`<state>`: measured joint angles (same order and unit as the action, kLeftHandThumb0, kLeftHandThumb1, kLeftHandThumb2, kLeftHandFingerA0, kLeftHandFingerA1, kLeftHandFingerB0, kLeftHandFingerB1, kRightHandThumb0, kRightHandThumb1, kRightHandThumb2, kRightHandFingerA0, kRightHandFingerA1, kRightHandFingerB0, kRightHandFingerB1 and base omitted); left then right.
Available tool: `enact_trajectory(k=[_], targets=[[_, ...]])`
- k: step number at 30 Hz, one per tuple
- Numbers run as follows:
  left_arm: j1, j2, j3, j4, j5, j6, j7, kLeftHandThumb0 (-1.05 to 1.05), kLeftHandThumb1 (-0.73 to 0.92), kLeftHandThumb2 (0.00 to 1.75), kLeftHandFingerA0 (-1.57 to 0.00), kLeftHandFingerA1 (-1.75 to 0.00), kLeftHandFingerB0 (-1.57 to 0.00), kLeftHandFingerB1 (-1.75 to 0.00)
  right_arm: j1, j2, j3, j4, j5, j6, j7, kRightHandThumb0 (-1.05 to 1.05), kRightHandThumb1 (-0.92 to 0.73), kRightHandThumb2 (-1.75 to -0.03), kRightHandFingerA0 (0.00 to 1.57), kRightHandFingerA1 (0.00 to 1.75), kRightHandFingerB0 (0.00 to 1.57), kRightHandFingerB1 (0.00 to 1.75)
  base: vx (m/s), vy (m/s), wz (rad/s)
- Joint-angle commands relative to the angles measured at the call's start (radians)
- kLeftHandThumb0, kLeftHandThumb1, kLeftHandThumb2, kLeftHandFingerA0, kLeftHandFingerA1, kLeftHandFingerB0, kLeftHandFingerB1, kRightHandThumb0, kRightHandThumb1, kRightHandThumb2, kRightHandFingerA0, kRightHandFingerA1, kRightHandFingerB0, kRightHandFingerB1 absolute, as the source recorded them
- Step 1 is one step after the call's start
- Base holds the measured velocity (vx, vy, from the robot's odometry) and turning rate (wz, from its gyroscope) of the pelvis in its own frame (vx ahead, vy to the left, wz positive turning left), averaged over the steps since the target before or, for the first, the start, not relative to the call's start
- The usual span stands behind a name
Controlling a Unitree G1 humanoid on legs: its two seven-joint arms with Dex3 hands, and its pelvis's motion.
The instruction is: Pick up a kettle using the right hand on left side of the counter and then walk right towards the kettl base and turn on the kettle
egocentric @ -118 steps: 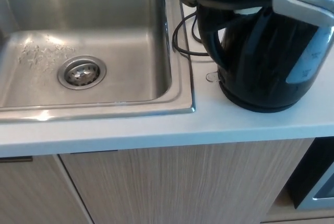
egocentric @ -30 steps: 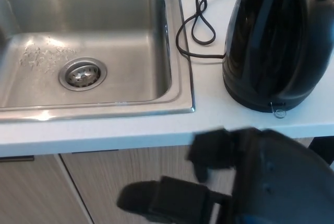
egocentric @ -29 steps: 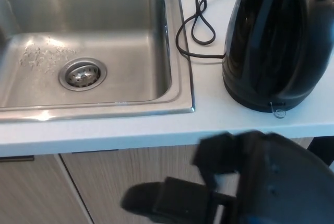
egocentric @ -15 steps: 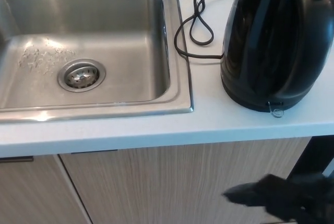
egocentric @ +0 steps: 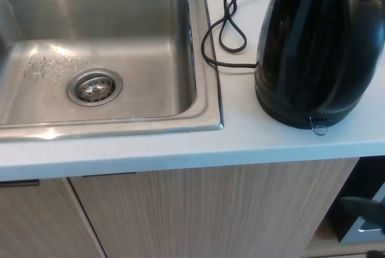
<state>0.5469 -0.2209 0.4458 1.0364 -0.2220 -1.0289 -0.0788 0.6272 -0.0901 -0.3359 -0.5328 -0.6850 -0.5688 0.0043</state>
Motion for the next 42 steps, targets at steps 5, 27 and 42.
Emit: enact_trajectory(k=[5,27,42], targets=[[-0.03,0.04,0.037,0.062,-0.033,-0.084,-0.005,-0.08,0.47,1.12,-1.13,-1.05,-0.99,-0.95,-0.145,-0.045,-0.047,0.116,-0.095,0.07,-0.144,-0.1,-0.63,-0.68,0.93,1.74,0.24,0.3,0.0,0.0,0.0],[-0.068,0.044,0.06,0.094,-0.065,-0.078,-0.055,-0.08,0.49,1.1,-1.14,-1.01,-1.02,-0.93,-0.429,-0.234,0.159,0.349,-0.196,0.229,-0.15,-0.18,-0.7,-0.6,0.85,1.75,0.23,0.29,0.0,0.0,0.0],[-0.06,0.033,0.057,0.072,-0.05,-0.082,-0.039,-0.07,0.5,1.11,-1.14,-1.06,-1.02,-0.98,-0.542,-0.293,0.295,0.443,-0.287,0.357,-0.196,-0.16,-0.7,-0.62,0.83,1.75,0.28,0.3,0.0,0.0,0.0]])
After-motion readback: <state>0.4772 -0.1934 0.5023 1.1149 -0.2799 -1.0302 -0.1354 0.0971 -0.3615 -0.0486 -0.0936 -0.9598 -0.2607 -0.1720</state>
